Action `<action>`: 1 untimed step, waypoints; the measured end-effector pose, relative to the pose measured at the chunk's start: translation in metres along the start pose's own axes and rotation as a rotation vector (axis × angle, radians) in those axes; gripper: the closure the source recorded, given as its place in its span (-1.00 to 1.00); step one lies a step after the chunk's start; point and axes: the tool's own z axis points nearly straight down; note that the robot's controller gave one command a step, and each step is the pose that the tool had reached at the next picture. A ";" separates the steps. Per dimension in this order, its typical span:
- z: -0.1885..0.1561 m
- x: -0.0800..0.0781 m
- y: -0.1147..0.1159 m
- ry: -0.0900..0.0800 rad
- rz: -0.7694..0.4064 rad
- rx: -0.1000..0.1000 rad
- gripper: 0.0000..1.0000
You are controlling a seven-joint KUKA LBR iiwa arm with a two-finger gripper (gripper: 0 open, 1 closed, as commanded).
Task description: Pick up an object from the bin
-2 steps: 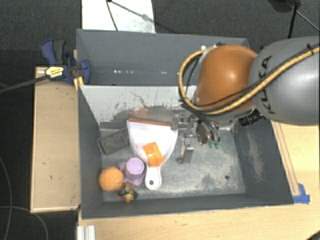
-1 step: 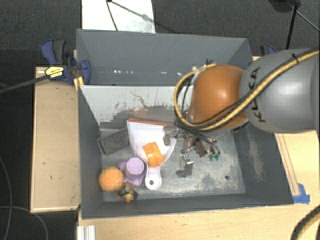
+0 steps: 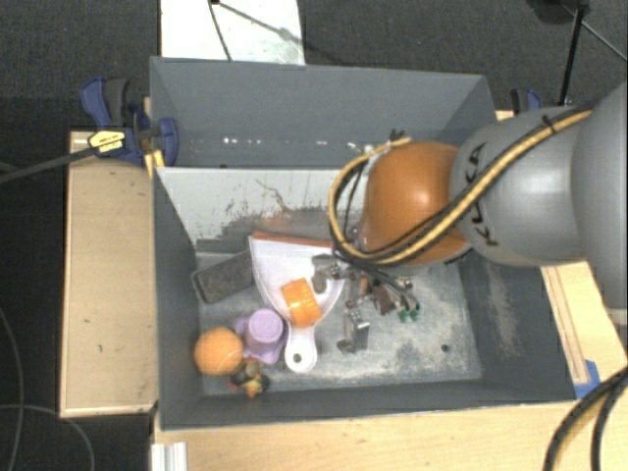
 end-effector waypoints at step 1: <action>0.007 -0.016 0.023 0.000 -0.296 0.000 -1.00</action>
Offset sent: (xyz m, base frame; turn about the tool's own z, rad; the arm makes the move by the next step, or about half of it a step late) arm 0.0211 0.0425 -0.0281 0.5617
